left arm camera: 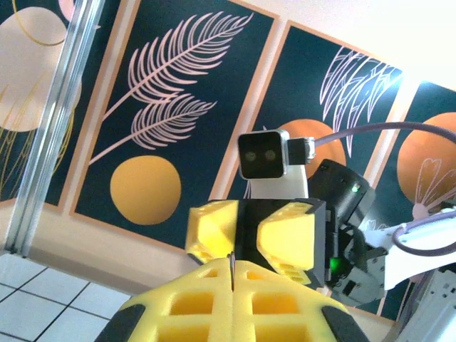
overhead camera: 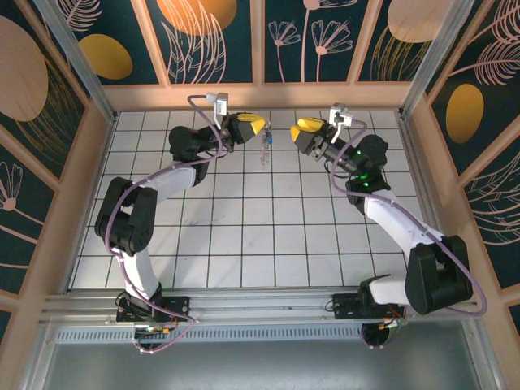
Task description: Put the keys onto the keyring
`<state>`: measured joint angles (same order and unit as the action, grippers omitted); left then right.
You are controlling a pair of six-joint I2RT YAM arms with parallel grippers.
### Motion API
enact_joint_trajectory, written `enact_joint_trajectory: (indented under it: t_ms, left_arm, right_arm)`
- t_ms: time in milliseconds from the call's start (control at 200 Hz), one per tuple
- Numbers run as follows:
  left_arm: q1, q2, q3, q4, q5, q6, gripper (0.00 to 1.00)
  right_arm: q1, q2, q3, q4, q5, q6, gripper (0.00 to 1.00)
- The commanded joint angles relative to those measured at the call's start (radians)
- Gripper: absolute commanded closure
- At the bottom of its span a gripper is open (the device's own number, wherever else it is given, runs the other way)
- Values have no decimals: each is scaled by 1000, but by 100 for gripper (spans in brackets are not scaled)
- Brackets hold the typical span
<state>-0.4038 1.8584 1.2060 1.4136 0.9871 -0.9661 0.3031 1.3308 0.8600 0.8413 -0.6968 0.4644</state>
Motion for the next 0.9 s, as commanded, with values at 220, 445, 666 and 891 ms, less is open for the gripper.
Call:
enact_joint_trajectory:
  t_ms: [220, 445, 666, 891]
  left_arm:
    - [-32, 29, 7, 119, -45, -89, 100]
    - [-43, 39, 13, 122, -50, -96, 100]
    - [-47, 43, 19, 123, -51, -99, 100]
    - [-50, 48, 25, 123, -51, -99, 100]
  right_arm:
    - [64, 106, 85, 216, -102, 138, 50]
    - [83, 146, 100, 249, -115, 158, 52]
    - [86, 158, 100, 258, -117, 163, 64]
    - [87, 177, 110, 275, -137, 181, 75]
